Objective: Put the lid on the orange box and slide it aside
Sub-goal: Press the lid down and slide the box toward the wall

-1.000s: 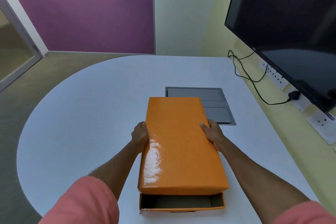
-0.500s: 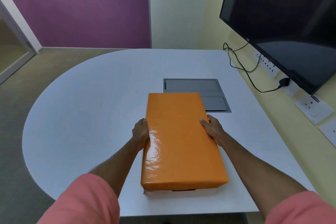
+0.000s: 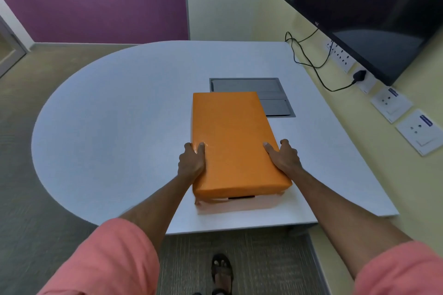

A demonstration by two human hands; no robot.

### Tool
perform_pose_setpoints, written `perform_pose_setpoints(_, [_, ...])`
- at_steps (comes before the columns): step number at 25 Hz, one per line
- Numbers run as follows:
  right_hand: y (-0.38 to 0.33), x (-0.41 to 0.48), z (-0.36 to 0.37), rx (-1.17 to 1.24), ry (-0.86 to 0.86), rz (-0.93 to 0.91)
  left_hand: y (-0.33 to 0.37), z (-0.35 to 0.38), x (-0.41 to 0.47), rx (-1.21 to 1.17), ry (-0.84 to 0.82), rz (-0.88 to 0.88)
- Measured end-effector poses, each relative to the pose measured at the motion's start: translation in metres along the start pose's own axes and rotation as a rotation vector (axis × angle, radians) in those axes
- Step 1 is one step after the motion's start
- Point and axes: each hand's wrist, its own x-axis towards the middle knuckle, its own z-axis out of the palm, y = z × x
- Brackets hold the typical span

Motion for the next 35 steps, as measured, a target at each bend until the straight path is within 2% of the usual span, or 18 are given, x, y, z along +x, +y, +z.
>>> perform_pose_setpoints(4, [0.016, -0.014, 0.009, -0.043, 0.021, 0.020, -0.009, 0.009, -0.018, 0.058, 0.036, -0.019])
perform_pose_setpoints(16, [0.034, -0.022, 0.038, -0.021, 0.140, -0.064, -0.033, 0.019, -0.019, 0.050, 0.158, 0.087])
perform_pose_setpoints(22, [0.037, -0.019, 0.042, -0.074, 0.161, -0.076, -0.037, 0.022, -0.018, 0.092, 0.178, 0.086])
perform_pose_setpoints(25, [0.038, -0.017, 0.039, -0.152, 0.141, -0.055, -0.035, 0.020, -0.015, 0.135, 0.135, 0.086])
perform_pose_setpoints(31, [0.012, 0.004, 0.018, -0.306, 0.201, -0.209, -0.016, 0.003, 0.016, 0.181, 0.093, 0.114])
perform_pose_setpoints(35, [-0.026, 0.037, 0.012, -0.329, 0.149, -0.329, 0.011, -0.002, 0.051, 0.323, 0.075, 0.235])
